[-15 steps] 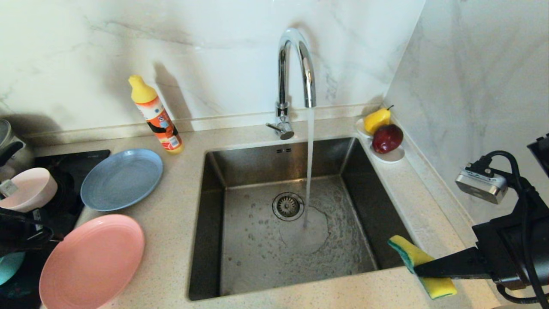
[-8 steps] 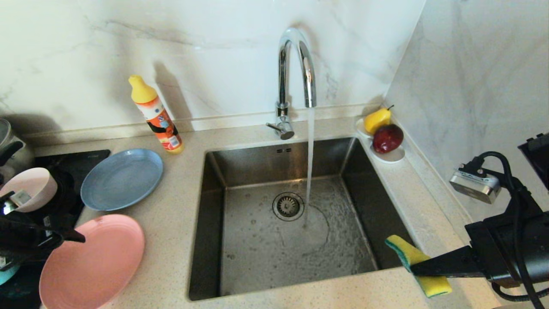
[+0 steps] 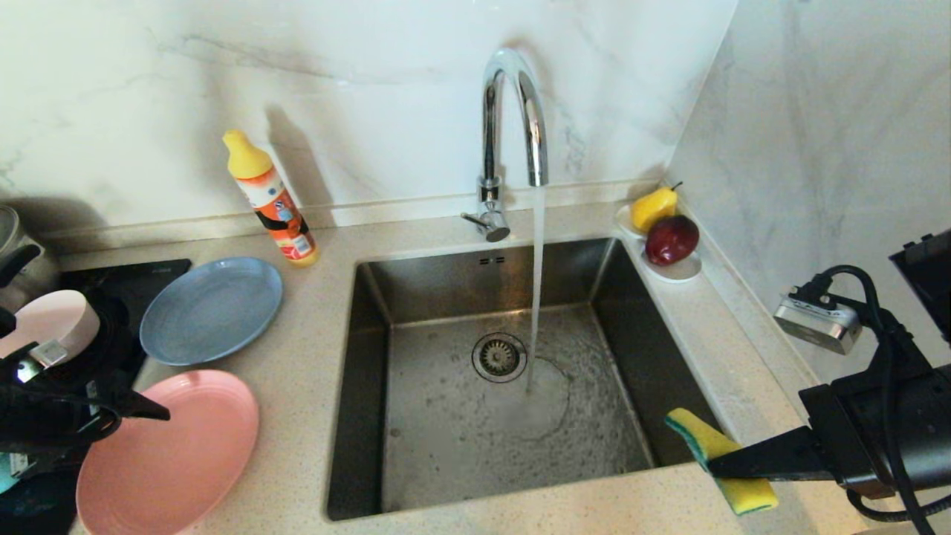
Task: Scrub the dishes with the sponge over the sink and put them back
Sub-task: Wash the plate
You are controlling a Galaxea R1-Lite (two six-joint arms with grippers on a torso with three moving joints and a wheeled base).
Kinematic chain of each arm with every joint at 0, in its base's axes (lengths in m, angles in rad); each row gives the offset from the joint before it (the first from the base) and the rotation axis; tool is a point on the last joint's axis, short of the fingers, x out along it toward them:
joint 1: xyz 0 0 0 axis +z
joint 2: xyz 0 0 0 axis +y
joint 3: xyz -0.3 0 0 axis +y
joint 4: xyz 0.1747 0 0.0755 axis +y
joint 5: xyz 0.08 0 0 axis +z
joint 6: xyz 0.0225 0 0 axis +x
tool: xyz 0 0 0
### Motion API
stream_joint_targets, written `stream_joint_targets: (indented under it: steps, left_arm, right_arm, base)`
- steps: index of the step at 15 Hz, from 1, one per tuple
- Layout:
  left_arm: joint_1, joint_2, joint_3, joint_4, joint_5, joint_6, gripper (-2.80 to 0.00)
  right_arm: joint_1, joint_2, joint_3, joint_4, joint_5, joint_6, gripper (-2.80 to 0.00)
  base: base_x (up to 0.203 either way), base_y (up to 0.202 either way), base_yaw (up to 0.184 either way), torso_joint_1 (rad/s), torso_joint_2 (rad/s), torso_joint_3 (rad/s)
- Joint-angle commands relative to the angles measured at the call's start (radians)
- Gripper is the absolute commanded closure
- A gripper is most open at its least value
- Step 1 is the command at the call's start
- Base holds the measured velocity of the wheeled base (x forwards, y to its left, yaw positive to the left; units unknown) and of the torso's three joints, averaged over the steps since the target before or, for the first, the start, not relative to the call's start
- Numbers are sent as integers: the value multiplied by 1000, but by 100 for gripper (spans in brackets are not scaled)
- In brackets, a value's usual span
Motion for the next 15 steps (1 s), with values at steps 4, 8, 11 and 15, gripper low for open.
stream_joint_targets:
  steps: [4,8,11,15]
  left_arm:
    - [0,17,-4,-1,1,-5,0]
    - [0,15,-1,-1,5,7,0]
    - [0,9,0,1,8,11,0]
    - [0,-4,8,13,7,33,0]
  right_arm:
    - [-1,0,12,-8,2,3,0]
    - [-1,3,14,-8,3,3,0]
    - [-1,6,26,-15,2,3,0]
    - [-1,3,40,-47,3,4,0]
  base:
    - [0,0,0,0,0,0]
    - [0,0,0,0,0,0]
    - [0,0,0,0,0,0]
    - [0,0,0,0,0,0]
